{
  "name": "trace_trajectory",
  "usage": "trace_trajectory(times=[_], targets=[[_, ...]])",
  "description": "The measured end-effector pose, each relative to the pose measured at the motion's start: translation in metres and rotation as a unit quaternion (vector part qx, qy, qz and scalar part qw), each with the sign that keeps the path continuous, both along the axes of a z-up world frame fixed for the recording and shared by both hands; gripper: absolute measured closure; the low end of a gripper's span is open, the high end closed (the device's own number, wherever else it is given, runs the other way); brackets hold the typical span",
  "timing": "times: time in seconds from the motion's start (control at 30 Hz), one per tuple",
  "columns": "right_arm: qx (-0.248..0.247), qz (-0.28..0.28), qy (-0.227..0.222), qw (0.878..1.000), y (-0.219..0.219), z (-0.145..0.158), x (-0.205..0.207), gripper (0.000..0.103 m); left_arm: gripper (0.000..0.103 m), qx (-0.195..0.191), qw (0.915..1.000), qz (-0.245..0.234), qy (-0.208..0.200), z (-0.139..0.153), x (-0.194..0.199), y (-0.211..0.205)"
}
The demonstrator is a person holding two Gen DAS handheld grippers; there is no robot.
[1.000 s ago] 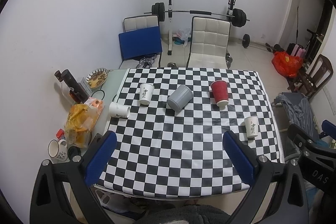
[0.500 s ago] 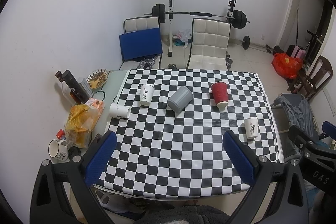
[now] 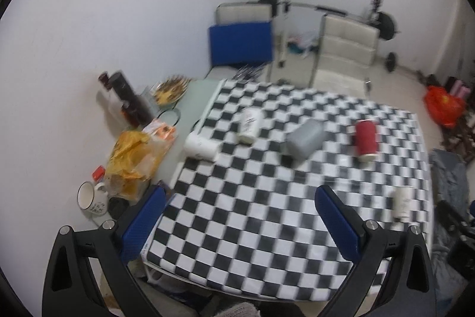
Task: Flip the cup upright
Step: 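Reach the left gripper to the white printed paper cup and grasp it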
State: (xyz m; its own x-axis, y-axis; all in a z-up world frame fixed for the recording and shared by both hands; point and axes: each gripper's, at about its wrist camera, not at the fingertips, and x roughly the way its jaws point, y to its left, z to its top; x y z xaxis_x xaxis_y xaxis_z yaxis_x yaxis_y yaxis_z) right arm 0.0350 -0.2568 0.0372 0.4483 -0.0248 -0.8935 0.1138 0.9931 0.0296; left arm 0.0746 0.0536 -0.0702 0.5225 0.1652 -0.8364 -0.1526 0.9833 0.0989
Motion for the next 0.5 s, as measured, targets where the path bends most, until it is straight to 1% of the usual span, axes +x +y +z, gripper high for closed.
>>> trace_trajectory(times=[0.1,0.2,0.27,0.37,0.4,0.47,0.5], targets=[[0.009,0.016,0.021,1.000,0.022,-0.035,0.039,0.000,0.000,0.005,0.9992,0.028,0.029,-0.029,0.022,0.025],[0.014,0.030,0.047,0.998,0.047,-0.077,0.084,0.000,0.000,0.013,0.9964,0.049,0.068,-0.063,0.058,0.050],[0.027,0.040,0.069,0.996,0.065,-0.108,0.118,0.000,0.000,0.016,0.9951,0.055,0.081,-0.080,0.080,0.063],[0.026,0.054,0.095,0.994,0.093,-0.149,0.165,0.000,0.000,0.023,0.9934,0.055,0.098,-0.103,0.114,0.076],[0.028,0.057,0.102,0.993,0.102,-0.161,0.179,0.001,0.000,0.026,0.9930,0.053,0.103,-0.111,0.127,0.079],[0.028,0.063,0.120,0.990,0.120,-0.188,0.209,0.007,0.000,0.021,0.9916,0.044,0.120,-0.131,0.155,0.084],[0.030,0.067,0.133,0.988,0.128,-0.203,0.225,0.012,0.000,0.019,0.9907,0.040,0.128,-0.140,0.167,0.086]])
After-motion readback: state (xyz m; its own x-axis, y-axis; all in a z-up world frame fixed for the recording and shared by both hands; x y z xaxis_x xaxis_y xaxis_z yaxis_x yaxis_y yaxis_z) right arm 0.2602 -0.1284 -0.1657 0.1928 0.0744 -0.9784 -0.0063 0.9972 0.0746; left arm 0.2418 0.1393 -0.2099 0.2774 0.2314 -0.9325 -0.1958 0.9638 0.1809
